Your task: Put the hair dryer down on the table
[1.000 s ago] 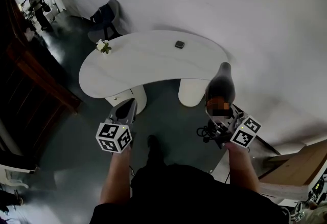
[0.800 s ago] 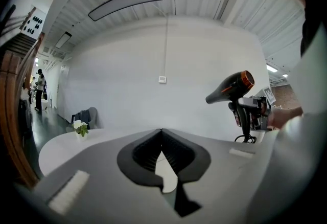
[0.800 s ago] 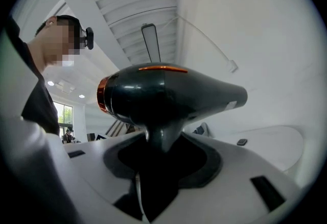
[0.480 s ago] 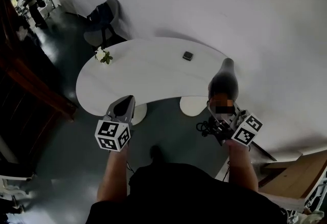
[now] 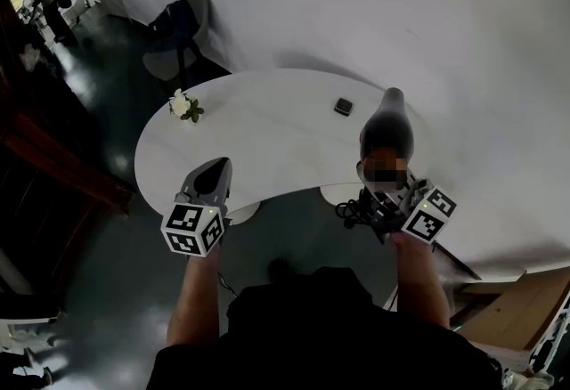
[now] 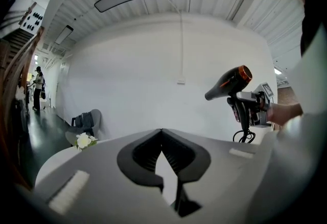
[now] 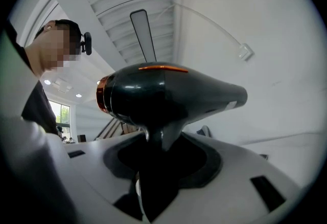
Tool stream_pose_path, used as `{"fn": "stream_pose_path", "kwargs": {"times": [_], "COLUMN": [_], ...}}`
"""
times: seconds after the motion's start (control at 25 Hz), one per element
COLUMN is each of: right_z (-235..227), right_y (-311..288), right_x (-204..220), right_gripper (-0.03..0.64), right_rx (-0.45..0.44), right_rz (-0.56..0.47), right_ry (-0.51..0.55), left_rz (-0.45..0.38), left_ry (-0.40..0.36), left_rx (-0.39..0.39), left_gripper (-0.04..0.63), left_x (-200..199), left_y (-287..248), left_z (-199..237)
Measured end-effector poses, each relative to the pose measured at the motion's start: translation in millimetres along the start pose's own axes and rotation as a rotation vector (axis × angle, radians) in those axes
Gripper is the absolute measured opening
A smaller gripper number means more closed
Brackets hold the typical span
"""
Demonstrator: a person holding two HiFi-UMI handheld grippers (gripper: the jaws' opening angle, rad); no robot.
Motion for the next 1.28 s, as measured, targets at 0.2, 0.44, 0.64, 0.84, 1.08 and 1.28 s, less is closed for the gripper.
{"fn": "stream_pose_path", "kwargs": {"times": [0.2, 0.44, 0.64, 0.84, 1.08, 1.28], "right_z": [-22, -71, -121, -180, -233, -251], "right_y": [-19, -44, -70, -92, -99, -95], "right_x": [6, 11, 8, 3, 2, 8], "right_gripper": [0.183, 0.183, 0.183, 0.183, 0.183, 0.183], "right_rx": [0.005, -0.025, -0.077, -0.131, -0.194, -0.228], "right_rz": [0.013, 0.004, 0.028, 0.066, 0.081, 0.072], "right_ry": [-0.029, -0.064, -0.087, -0.114, -0.157, -0.198], "left_rz": [0.014, 0.03, 0.02, 0.03, 0.041, 0.033], "left_ry": [0.023, 0.046, 0.051, 0.061, 0.056, 0.035], "left_rx": [0.005, -0.033, -0.076, -0.111, -0.127, -0.119], "left_gripper": [0.009, 0.009, 0.009, 0.009, 0.009, 0.009], "left_x": [2, 6, -8, -19, -34, -40], "left_y": [-20, -57, -99, -154, -211, -228], "left_z": [15, 35, 47, 48, 37, 21]}}
Point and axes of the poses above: the fingertips, and each gripper's own axes: y backward along the fingers, z to its left, x out of its underside, the point moved 4 cm from there along y, backward along the fingers, and after that the axes turned 13 degrees about -x, right-handed, at the moved point
